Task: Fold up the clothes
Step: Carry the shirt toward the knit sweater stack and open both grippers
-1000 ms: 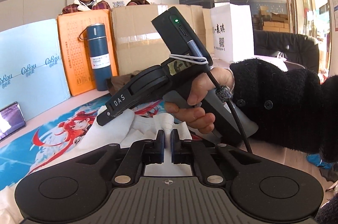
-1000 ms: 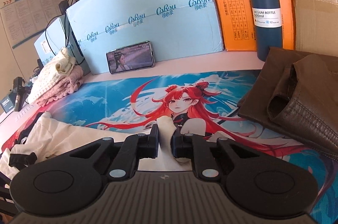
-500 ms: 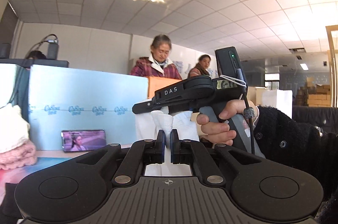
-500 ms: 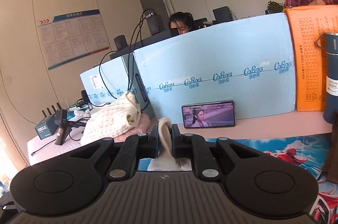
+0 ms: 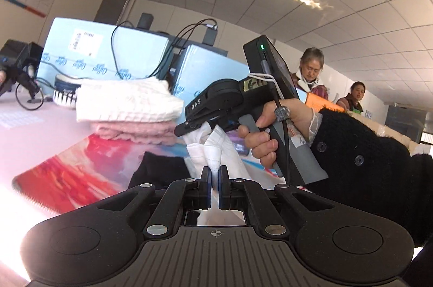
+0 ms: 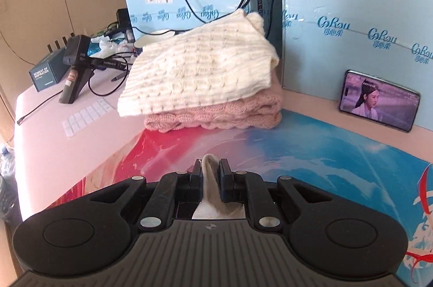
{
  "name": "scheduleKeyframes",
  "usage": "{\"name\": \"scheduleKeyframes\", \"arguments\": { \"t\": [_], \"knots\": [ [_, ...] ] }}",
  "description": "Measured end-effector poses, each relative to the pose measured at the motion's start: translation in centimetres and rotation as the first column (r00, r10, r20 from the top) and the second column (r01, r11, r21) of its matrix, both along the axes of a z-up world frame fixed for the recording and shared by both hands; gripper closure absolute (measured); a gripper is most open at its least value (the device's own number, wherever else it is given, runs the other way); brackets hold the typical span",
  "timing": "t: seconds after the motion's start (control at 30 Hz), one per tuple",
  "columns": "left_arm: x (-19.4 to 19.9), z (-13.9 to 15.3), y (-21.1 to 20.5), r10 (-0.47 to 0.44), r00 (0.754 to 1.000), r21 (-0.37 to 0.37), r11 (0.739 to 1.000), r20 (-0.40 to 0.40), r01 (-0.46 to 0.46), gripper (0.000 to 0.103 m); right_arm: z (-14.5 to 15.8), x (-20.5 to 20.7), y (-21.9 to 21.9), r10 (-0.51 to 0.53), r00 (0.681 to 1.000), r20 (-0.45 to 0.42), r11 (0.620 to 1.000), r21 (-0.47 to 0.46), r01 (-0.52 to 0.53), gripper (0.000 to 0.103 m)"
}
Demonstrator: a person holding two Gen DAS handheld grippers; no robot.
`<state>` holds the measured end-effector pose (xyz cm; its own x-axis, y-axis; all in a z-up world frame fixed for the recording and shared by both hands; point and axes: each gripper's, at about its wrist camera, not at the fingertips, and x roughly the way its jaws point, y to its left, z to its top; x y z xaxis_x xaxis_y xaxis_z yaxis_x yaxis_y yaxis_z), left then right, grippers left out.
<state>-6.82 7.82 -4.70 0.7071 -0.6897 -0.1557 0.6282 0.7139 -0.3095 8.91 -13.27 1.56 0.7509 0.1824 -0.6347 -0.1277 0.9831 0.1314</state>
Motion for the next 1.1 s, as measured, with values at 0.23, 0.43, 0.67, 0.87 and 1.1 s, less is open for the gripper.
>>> {"name": "scheduleKeyframes", "arguments": {
  "t": [0.23,0.43,0.67,0.87,1.1],
  "knots": [
    [0.2,-3.3,2.6,-0.033,0.993,-0.067,0.997,-0.115,0.025,0.099,-0.3,0.2,0.5,0.037,0.996,0.079,0.985,0.165,-0.050,0.013],
    [1.6,-3.8,3.7,-0.110,0.974,-0.253,0.966,-0.200,0.057,0.043,2.5,-2.2,-2.5,0.056,0.992,0.114,0.977,0.197,-0.077,0.012],
    [2.8,-3.6,3.4,-0.109,0.964,-0.317,0.948,-0.243,0.027,0.038,1.0,-7.2,-7.1,0.007,0.997,0.078,0.936,0.349,-0.034,0.012],
    [2.9,-4.0,4.5,-0.115,0.951,-0.368,0.930,-0.288,0.001,0.043,-1.2,-12.7,-10.9,-0.045,0.994,0.095,0.876,0.482,-0.006,0.011],
    [1.6,-3.0,4.2,-0.033,0.966,-0.247,0.968,-0.258,-0.033,0.097,-3.7,-15.8,-12.6,-0.052,0.990,0.134,0.867,0.498,-0.022,0.011]
  ]
}}
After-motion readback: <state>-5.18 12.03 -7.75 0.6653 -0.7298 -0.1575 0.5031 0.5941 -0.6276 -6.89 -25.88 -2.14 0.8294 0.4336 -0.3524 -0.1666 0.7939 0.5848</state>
